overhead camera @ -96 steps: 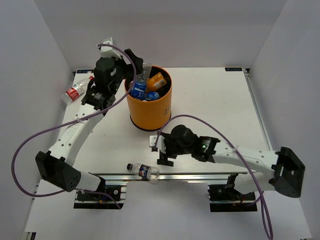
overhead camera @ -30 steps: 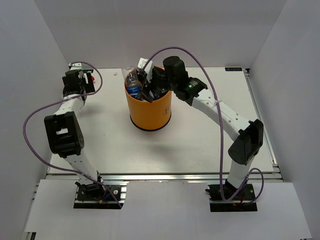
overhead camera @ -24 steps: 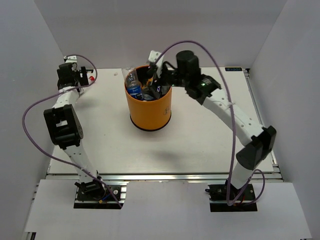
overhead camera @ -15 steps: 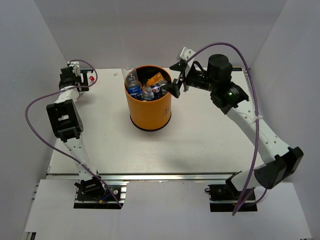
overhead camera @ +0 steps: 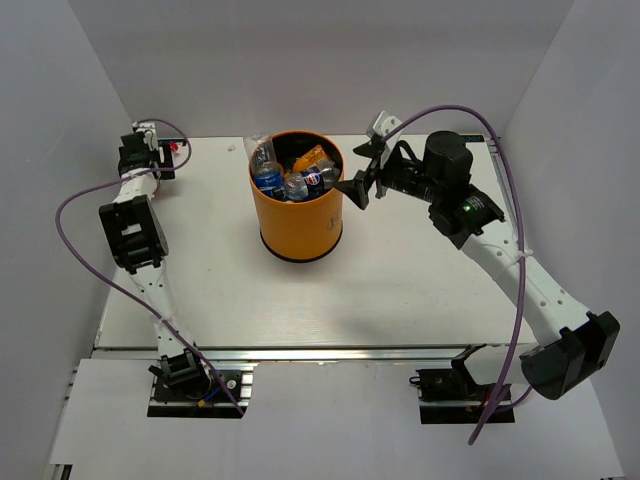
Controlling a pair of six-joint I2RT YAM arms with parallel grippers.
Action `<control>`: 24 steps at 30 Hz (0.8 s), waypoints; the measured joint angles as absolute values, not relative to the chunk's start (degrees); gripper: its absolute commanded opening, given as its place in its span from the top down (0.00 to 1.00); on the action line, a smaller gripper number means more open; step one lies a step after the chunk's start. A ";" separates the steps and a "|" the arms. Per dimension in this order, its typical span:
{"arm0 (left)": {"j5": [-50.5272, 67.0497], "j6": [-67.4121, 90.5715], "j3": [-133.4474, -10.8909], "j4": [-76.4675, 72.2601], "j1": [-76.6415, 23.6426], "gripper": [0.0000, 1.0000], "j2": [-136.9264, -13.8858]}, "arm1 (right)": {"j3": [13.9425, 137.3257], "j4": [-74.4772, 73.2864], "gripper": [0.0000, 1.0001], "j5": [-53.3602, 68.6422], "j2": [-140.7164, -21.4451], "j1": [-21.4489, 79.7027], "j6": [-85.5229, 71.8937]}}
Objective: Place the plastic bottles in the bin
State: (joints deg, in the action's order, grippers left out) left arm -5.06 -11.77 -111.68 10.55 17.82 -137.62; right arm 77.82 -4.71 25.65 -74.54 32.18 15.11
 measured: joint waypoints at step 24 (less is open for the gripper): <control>17.17 3.31 -97.45 11.18 16.71 0.58 -116.64 | 57.47 7.73 0.11 13.56 -59.51 28.47 7.51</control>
